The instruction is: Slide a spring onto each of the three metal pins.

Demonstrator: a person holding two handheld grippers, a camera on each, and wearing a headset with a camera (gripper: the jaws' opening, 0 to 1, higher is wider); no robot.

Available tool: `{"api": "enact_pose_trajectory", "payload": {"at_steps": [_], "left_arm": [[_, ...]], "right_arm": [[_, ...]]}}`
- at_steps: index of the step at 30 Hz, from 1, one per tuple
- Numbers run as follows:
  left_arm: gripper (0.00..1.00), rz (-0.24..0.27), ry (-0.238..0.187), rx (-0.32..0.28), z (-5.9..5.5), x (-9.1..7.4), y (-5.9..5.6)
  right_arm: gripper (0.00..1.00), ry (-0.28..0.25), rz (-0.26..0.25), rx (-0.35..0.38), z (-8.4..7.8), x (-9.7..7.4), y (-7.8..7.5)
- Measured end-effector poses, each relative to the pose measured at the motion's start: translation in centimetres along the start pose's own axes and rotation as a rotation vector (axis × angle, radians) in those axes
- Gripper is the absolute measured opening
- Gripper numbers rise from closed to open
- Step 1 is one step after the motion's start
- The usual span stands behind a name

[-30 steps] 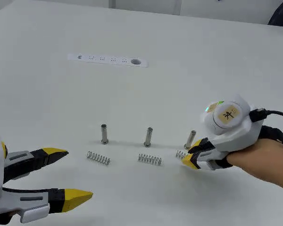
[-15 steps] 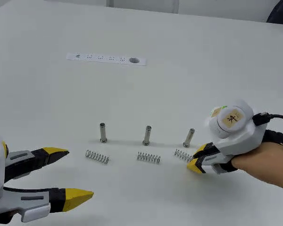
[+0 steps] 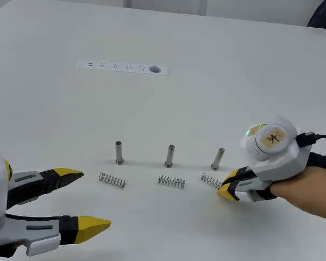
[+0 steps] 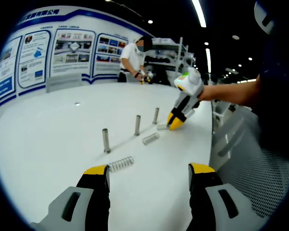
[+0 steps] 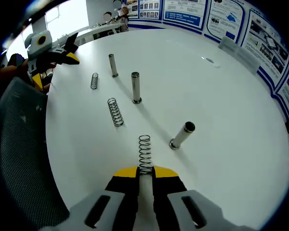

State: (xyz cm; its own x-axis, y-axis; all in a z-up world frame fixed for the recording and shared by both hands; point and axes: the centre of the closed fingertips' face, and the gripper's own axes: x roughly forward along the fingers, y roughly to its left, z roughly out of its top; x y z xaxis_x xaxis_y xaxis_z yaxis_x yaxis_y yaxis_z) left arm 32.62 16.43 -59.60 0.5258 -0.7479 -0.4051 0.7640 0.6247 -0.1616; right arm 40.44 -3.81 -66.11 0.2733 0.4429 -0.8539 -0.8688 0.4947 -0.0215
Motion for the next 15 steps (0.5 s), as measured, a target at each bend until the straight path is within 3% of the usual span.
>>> {"api": "enact_pose_trajectory", "payload": {"at_steps": [7, 15], "left_arm": [[0.62, -0.083, 0.005, 0.064, 1.5, 0.8, -2.1], [0.58, -0.173, 0.023, 0.138, 2.7, 2.8, -3.6]], "right_arm": [[0.11, -0.017, 0.01, -0.041, 1.1, -2.1, 1.2], [0.11, -0.032, 0.084, -0.144, 3.4, -3.3, 4.3]]}}
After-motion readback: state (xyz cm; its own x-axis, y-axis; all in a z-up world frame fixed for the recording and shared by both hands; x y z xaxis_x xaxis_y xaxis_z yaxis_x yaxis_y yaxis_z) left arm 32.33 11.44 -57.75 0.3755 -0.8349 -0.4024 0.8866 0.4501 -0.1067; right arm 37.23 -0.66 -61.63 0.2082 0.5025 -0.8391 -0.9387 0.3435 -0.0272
